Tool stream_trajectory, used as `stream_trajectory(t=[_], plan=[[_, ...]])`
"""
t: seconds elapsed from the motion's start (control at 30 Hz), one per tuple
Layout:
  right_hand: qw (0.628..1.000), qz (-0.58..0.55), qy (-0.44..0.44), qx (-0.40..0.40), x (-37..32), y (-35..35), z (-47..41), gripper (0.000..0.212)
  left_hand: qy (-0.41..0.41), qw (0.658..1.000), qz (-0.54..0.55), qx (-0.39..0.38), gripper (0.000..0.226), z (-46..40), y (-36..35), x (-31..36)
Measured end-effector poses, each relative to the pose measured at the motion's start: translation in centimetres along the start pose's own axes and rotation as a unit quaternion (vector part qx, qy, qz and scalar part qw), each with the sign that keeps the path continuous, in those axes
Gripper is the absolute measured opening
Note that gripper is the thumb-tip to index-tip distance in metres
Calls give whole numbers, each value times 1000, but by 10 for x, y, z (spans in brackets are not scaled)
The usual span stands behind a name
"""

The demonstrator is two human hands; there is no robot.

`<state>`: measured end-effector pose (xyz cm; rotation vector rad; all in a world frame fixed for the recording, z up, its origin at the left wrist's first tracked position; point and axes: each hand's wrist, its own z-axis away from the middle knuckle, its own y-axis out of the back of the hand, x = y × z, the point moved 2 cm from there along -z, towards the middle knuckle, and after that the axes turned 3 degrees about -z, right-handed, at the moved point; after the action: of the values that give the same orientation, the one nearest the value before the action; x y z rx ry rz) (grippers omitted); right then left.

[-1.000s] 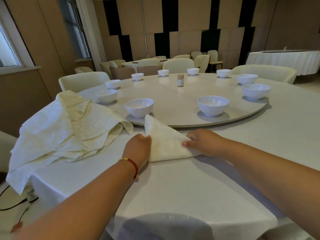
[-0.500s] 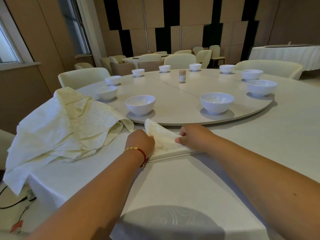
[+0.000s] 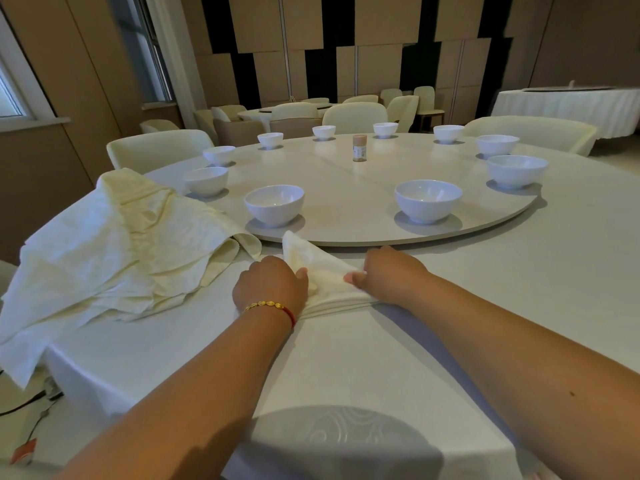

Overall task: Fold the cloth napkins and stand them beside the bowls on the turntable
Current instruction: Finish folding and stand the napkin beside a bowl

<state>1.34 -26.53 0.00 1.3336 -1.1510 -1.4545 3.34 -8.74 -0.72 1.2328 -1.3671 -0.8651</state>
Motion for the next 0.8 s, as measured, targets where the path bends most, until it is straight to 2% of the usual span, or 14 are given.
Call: stream_trajectory(t=[0.2,0.33,0.4,0.43,0.5,0.53,0.57,0.6,0.63,0.7,0.73,0.8], plan=[[999,17,42,-7,0,7,8,46,-2,1000,11,-25,45,3,0,2],[997,9,53,-49,11,16,23,43,0,994,75,-75,41,15,0,1],[996,14,69,-62,16,16,30,41,-7,995,78,-69,37,23,2,0],[995,15,76,-65,17,16,32,40,-10,997,70,-28,34,27,6,-1],[994,24,85,-69,17,14,33,39,-58,989,76,116,32,33,20,1],[993,30,88,-70,16,14,32,39,-115,972,96,181,31,35,29,5],[993,34,90,-71,16,14,32,39,-183,958,103,193,32,35,34,10],[993,37,91,-72,15,14,31,39,-240,953,97,158,37,34,36,15],[992,39,91,-73,15,14,31,39,-277,954,74,89,46,33,34,17],[992,36,92,-75,16,13,30,39,-297,952,-3,-76,73,32,20,14],[992,32,91,-77,17,13,29,39,-297,945,-30,-132,88,33,14,10],[993,19,85,-79,18,12,29,39,-303,933,-60,-183,110,34,3,3]])
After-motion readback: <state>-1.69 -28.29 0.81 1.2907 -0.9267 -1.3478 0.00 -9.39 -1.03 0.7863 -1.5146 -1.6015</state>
